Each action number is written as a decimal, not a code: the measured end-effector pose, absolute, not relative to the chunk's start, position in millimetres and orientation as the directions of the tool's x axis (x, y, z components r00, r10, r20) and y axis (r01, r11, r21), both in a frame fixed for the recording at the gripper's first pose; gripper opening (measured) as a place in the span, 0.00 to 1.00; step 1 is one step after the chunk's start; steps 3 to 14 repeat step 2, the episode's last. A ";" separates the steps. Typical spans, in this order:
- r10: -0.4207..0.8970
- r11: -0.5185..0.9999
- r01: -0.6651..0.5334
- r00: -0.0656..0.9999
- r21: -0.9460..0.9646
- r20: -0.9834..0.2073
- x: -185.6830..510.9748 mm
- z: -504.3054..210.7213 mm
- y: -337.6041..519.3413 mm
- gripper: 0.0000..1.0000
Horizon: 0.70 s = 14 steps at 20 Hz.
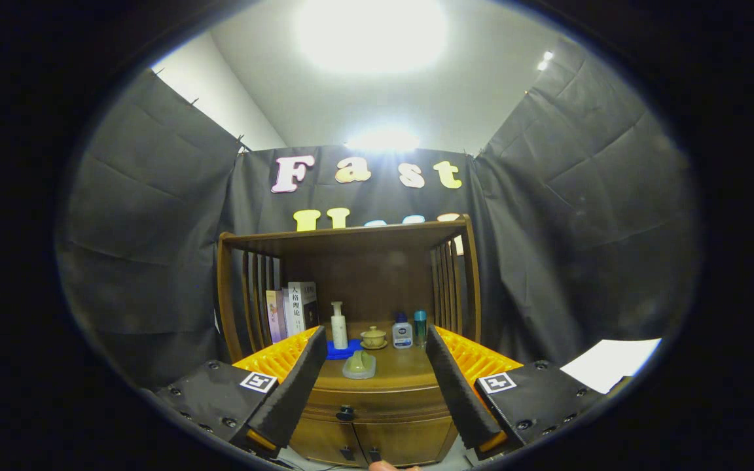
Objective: Pull open the drawer, take out the items inside it, and place them on the countertop above the cabinet.
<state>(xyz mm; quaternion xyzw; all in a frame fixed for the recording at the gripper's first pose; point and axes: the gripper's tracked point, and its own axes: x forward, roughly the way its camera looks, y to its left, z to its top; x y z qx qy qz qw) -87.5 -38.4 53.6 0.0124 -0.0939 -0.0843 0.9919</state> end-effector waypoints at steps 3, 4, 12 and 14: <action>-0.169 0.985 0.163 0.972 0.051 0.163 -83.3 46.1 -39.8 0.97; -0.169 0.985 0.163 0.972 0.051 0.163 -83.3 46.1 -39.8 0.97; -0.169 0.985 0.163 0.972 0.051 0.163 -83.3 46.1 -39.8 0.97; -0.169 0.985 0.163 0.972 0.051 0.163 -83.3 46.1 -39.8 0.97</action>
